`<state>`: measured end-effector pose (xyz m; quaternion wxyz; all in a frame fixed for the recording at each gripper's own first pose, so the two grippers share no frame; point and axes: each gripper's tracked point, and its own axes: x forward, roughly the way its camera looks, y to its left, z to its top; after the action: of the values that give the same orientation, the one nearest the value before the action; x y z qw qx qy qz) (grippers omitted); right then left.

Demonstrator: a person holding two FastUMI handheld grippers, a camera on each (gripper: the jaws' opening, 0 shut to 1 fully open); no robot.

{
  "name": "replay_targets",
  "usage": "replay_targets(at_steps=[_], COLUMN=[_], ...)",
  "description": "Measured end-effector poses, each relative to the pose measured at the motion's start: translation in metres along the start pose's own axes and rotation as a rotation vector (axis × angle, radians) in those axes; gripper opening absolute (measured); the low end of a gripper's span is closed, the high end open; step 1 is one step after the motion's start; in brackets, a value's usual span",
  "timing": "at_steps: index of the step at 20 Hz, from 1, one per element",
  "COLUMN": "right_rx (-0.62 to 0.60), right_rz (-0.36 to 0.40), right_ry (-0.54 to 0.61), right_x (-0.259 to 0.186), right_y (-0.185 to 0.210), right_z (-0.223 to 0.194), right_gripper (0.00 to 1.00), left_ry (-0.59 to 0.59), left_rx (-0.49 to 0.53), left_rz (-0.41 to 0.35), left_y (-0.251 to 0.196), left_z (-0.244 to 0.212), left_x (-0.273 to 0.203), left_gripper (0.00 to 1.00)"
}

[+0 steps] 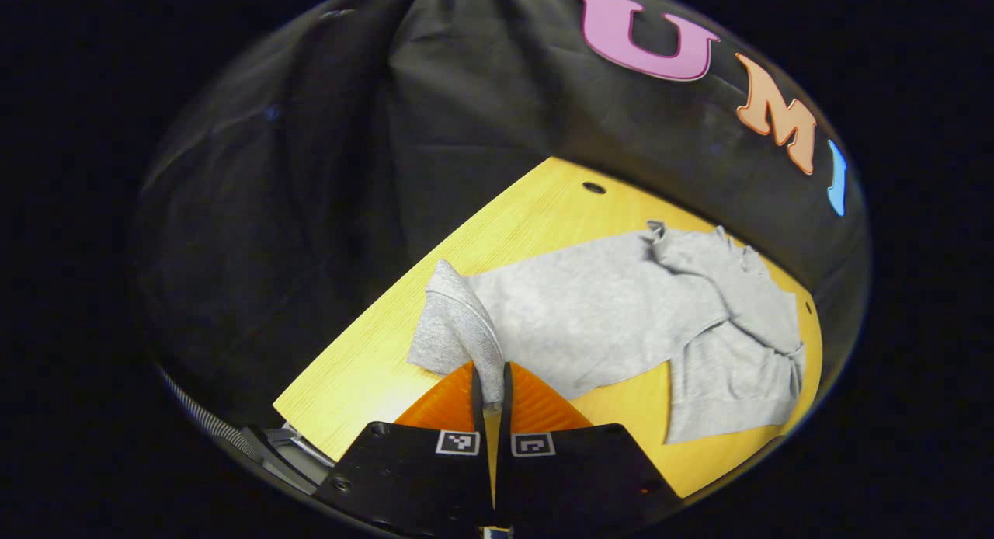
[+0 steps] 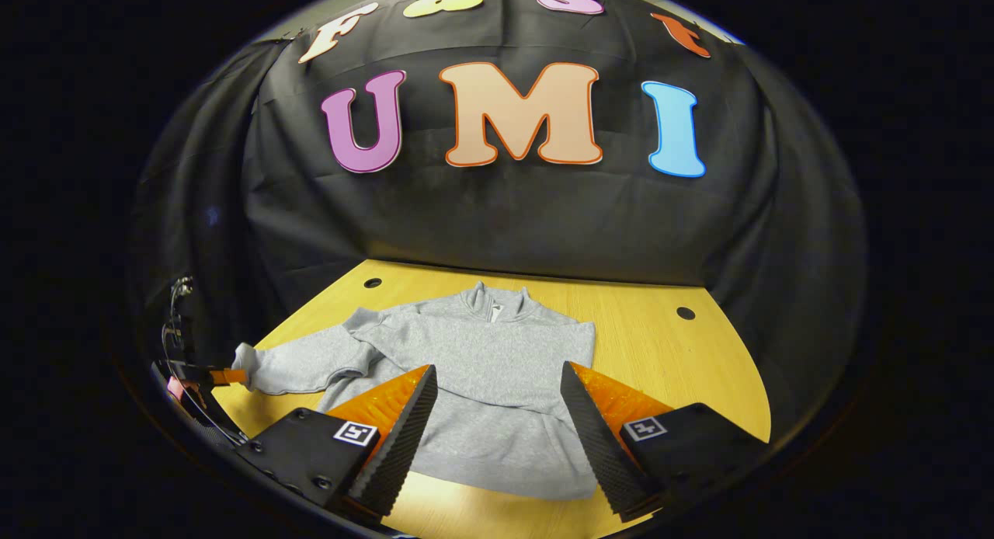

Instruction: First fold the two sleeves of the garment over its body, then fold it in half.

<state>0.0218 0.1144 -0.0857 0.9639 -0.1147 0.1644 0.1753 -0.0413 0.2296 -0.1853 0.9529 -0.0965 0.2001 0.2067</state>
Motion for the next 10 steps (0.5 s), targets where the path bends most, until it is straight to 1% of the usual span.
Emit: replay_targets(at_steps=[1, 2, 4, 5, 6, 7, 10], right_rx=[0.007, 0.012, 0.021, 0.025, 0.028, 0.030, 0.028], right_rz=[-0.004, -0.009, -0.022, -0.026, -0.031, -0.033, -0.045], right_ry=[0.003, 0.004, 0.007, 0.009, 0.007, 0.005, -0.001], right_x=[-0.002, -0.003, -0.005, -0.006, -0.008, -0.010, -0.016], right_y=[-0.003, -0.008, -0.017, -0.020, -0.024, -0.028, -0.038], right_z=[-0.003, -0.005, -0.011, -0.012, -0.013, -0.013, -0.014], right_gripper=[0.99, 0.99, 0.99, 0.96, 0.96, 0.99, 0.99], left_ry=[-0.010, -0.022, -0.050, -0.063, -0.071, -0.079, -0.112], left_rx=[0.004, 0.013, 0.046, 0.059, 0.069, 0.079, 0.128], left_rz=[-0.031, -0.057, -0.111, -0.144, -0.181, -0.216, -0.326], left_y=[-0.018, -0.033, -0.068, -0.088, -0.108, -0.129, -0.192], left_z=[0.009, 0.018, 0.034, 0.042, 0.049, 0.055, 0.072], left_x=[-0.003, -0.005, -0.009, -0.013, -0.014, -0.017, -0.026], left_gripper=[0.02, 0.01, 0.00, 0.00, 0.00, 0.00, 0.00])
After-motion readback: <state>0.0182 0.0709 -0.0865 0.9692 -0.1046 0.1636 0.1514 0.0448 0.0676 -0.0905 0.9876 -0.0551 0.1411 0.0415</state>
